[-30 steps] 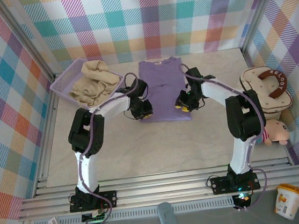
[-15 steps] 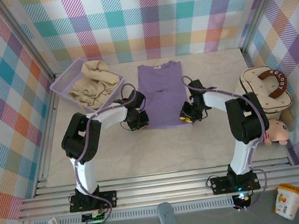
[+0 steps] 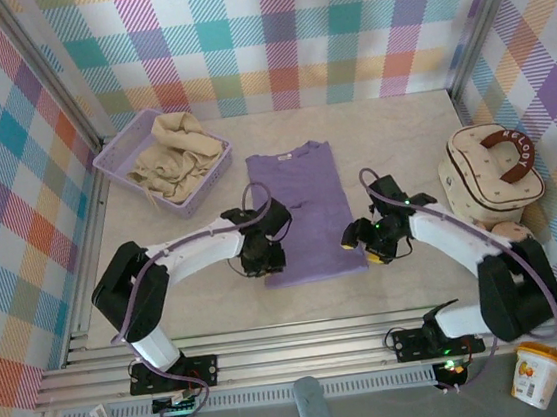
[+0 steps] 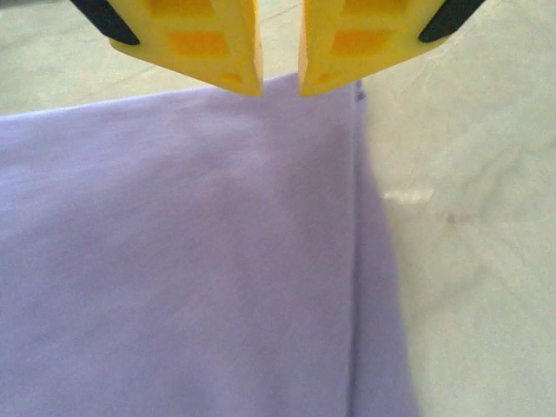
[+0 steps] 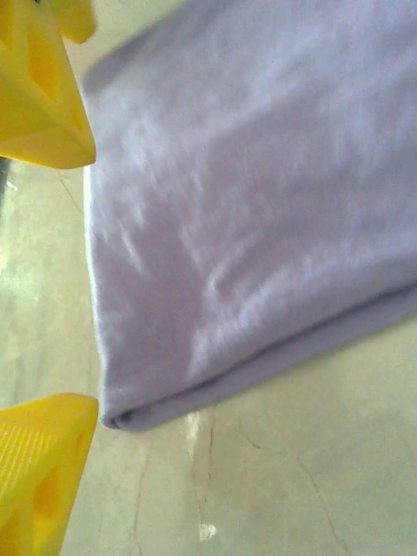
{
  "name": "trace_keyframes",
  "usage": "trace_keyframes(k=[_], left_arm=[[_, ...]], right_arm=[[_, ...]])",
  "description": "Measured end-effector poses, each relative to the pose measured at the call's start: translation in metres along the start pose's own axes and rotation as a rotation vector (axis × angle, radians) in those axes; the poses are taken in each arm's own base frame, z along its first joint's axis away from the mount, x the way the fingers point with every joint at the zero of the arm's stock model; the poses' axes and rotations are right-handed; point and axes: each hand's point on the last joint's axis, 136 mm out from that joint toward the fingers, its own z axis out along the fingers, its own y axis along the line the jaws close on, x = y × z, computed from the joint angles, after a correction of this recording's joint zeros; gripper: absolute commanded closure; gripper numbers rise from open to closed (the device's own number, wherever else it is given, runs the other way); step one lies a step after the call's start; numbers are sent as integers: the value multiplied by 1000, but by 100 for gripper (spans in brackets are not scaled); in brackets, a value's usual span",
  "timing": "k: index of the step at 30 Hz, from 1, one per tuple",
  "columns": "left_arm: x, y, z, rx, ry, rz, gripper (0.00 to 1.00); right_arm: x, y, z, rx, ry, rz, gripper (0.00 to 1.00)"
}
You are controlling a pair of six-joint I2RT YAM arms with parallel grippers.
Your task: Fold and stack the mixed laundry pile
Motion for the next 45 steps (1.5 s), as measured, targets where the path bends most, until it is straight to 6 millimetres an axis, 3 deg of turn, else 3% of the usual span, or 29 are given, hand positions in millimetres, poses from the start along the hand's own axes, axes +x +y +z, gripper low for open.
trace_keyframes(k=[3,6,9,12,16,19,25,29,39,45], left_arm=[[-38,-43,-30,95,-104,45,100],[-76,-94,-42,201,-170,82,100],[-102,-136,-22,258,-174,121,100],[-110,-157,13,258,-137,145,100],[-100,-156,58,208,-65,163,100],[-94,-146,80,161,-20,164,100],[-95,-147,81,157,-17,179,100],[-95,-147,82,157,-18,178,100],[-94,-146,83,165,-25,179,100],[-94,-146,82,165,-26,181,100]], right_arm=[[2,3,-11,-18,-23,-3,38],[5,-5,-8,6,-15,22,48],[12,-21,1,49,-2,59,53],[17,-37,9,90,1,102,54],[15,-46,17,107,-21,146,56],[9,-44,24,102,-33,159,57],[3,-47,43,129,-6,175,60],[4,-46,43,129,4,176,61],[5,-49,44,149,10,210,82],[-2,-28,46,80,-6,167,94]])
